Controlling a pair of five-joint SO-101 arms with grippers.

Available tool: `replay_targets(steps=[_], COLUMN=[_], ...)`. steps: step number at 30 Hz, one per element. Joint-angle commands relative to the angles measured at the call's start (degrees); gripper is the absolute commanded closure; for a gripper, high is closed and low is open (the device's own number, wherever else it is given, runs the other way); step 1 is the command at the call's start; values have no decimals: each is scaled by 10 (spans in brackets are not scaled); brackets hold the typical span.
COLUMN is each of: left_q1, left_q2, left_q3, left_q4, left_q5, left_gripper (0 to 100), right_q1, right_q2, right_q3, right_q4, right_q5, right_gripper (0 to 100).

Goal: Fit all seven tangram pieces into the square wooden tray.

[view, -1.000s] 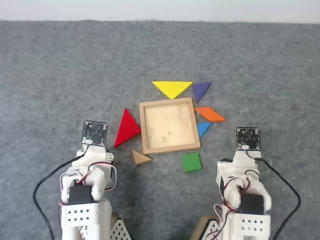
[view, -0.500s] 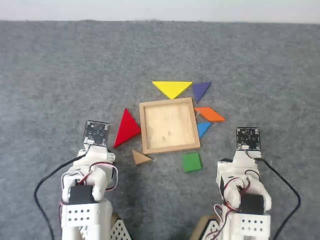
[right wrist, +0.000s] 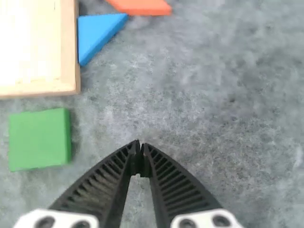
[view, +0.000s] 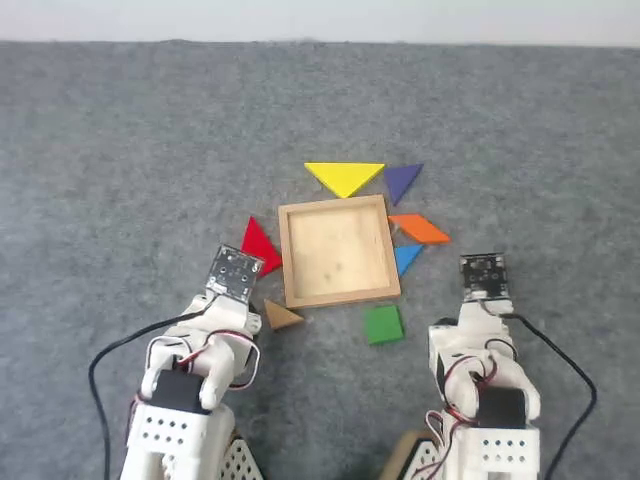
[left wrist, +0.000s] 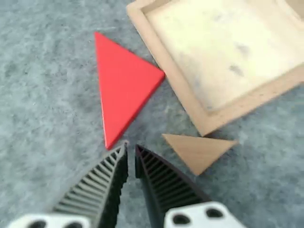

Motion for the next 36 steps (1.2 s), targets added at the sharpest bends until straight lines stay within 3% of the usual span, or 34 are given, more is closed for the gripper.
replay_targets(steps=[1,4,7,11,18,25,29,36], left_q1=[2,-33,-59,-49,-19,-34,-63,-95], left_q2=[-12,-8,-4,74,421,717,855,1018], left_q3=[-50,-122,-193,-240,-364,-545,-658,-796], left_q4=[33,77,109,109,61,75,84,127], left_q5=[-60,-128,-67,-69,-68,62,90,76], left_gripper=[964,966,963,914,820,693,690,690], right_q1=[-6,-6,-7,-6,-6,-6,-6,-6], right_q2=[-5,-5,-5,-5,-5,-5,-5,-5], right_q3=[10,10,10,10,10,10,10,10], right_q4=[29,38,44,44,44,44,44,44], right_q5=[135,250,306,308,308,310,310,310], right_gripper=[987,989,989,989,989,990,990,990])
